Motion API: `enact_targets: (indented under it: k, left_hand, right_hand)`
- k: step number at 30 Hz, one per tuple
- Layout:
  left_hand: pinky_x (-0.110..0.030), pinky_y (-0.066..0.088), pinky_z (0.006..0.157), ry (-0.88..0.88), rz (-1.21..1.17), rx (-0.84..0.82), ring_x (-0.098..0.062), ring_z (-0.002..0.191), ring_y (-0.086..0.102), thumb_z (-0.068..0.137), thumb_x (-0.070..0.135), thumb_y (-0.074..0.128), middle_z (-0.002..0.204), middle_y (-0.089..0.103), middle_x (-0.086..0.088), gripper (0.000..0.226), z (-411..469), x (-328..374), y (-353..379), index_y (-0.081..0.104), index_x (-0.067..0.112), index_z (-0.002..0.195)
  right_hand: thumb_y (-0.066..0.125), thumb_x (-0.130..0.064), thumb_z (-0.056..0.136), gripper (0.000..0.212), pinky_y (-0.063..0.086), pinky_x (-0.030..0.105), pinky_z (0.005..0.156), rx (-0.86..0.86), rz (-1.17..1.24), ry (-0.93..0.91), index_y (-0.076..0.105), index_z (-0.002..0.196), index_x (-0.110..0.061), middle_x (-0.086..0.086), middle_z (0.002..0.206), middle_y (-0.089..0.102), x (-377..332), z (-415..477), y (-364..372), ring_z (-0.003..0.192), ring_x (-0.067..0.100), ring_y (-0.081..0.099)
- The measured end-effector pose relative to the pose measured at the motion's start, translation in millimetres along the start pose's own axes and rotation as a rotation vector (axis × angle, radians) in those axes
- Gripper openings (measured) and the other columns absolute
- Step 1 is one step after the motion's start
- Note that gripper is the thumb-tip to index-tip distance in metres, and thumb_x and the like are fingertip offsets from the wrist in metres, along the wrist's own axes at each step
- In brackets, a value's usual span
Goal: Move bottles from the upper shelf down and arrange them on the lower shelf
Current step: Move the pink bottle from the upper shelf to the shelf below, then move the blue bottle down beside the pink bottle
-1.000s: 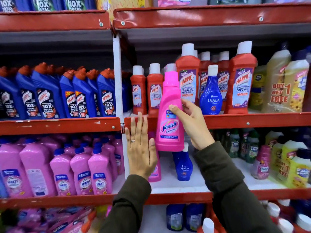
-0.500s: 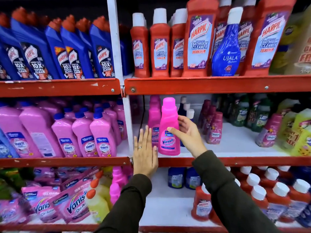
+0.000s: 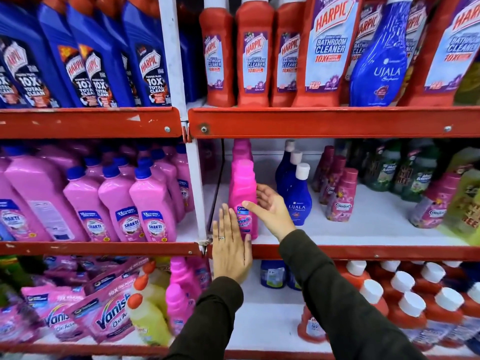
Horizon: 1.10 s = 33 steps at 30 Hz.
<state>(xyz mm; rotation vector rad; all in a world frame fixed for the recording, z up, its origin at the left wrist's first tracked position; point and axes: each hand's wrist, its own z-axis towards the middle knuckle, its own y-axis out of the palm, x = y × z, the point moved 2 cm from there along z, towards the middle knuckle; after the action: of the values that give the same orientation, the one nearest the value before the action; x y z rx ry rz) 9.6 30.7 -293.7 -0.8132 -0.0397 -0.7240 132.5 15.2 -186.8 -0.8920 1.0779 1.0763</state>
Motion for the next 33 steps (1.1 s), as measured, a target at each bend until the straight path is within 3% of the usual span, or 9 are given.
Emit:
enact_targets:
  k: [3,7,11,15,20,24,29,33]
  left_hand:
    - [-0.040,-0.001,0.129,0.016,0.018,0.005,-0.024,0.159,-0.006,0.100,0.030,0.033,0.170,-0.017,-0.012,0.076,-0.1,-1.2,2.0,-0.004,0.004,0.161]
    - [-0.040,-0.002,0.129,0.027,0.045,0.019,-0.021,0.159,-0.009,0.099,0.029,0.035,0.170,-0.020,-0.009,0.076,0.1,-1.6,3.2,-0.003,0.006,0.161]
    - [-0.041,-0.001,0.128,0.052,0.057,0.018,-0.022,0.158,-0.007,0.099,0.029,0.033,0.170,-0.020,-0.008,0.076,0.0,-1.1,1.1,-0.005,0.007,0.161]
    - [-0.039,-0.002,0.129,0.041,0.065,0.009,-0.021,0.159,-0.008,0.100,0.029,0.033,0.170,-0.018,-0.008,0.070,0.9,0.0,-0.8,0.009,0.002,0.160]
    - [-0.036,-0.007,0.129,0.091,-0.006,0.033,-0.020,0.159,-0.005,0.100,0.030,0.035,0.171,-0.018,-0.004,0.076,1.0,6.6,-17.6,-0.003,0.010,0.162]
    - [-0.037,-0.008,0.129,0.192,-0.058,0.108,-0.024,0.159,0.000,0.101,0.032,0.034,0.171,-0.017,-0.003,0.076,36.2,47.1,-49.3,-0.009,0.015,0.162]
    - [-0.040,-0.009,0.129,0.314,-0.058,0.255,-0.020,0.159,-0.009,0.101,0.032,0.039,0.170,0.001,-0.008,0.072,103.5,116.7,-106.1,0.009,0.008,0.161]
    - [-0.044,-0.001,0.129,0.364,-0.048,0.347,-0.025,0.159,0.001,0.104,0.034,0.040,0.171,0.008,-0.009,0.068,147.4,153.5,-142.2,0.016,0.008,0.162]
  right_hand:
    - [0.074,-0.001,0.082,0.056,0.049,0.017,0.099,-0.011,-0.015,-0.006,0.049,0.132,-0.002,0.010,0.125,0.062,3.4,3.3,1.9,0.115,0.016,0.060]
    - [0.074,-0.001,0.081,0.055,0.049,0.008,0.087,-0.032,-0.032,-0.010,0.050,0.131,-0.001,0.007,0.119,0.063,3.8,5.5,1.5,0.104,0.003,0.061]
    - [0.079,-0.006,0.078,0.057,0.051,0.015,0.093,-0.006,-0.032,-0.018,0.055,0.130,-0.002,0.012,0.124,0.065,5.4,3.9,-1.2,0.110,0.015,0.063]
    - [0.081,-0.014,0.077,0.054,0.051,0.025,0.098,0.051,-0.111,-0.088,0.061,0.127,-0.012,0.001,0.121,0.068,1.2,-5.9,-6.1,0.111,0.012,0.064]
    - [0.078,-0.016,0.081,0.033,0.056,0.026,0.080,0.243,-0.136,-0.205,0.067,0.112,-0.019,-0.006,0.106,0.072,-18.5,-31.5,-26.4,0.092,0.011,0.068]
    - [0.076,-0.016,0.083,0.017,0.057,0.032,0.069,0.410,-0.134,-0.369,0.070,0.098,-0.018,-0.001,0.089,0.073,-58.6,-49.2,-43.5,0.081,0.016,0.068]
    - [0.076,-0.016,0.083,0.014,0.057,0.027,0.069,0.556,-0.145,-0.608,0.070,0.096,-0.015,-0.001,0.083,0.072,-129.7,-58.6,-74.0,0.076,0.013,0.069]
    - [0.076,-0.017,0.083,0.019,0.059,0.028,0.070,0.669,-0.123,-0.721,0.071,0.101,-0.013,0.003,0.088,0.072,-182.6,-52.2,-108.0,0.078,0.011,0.069]
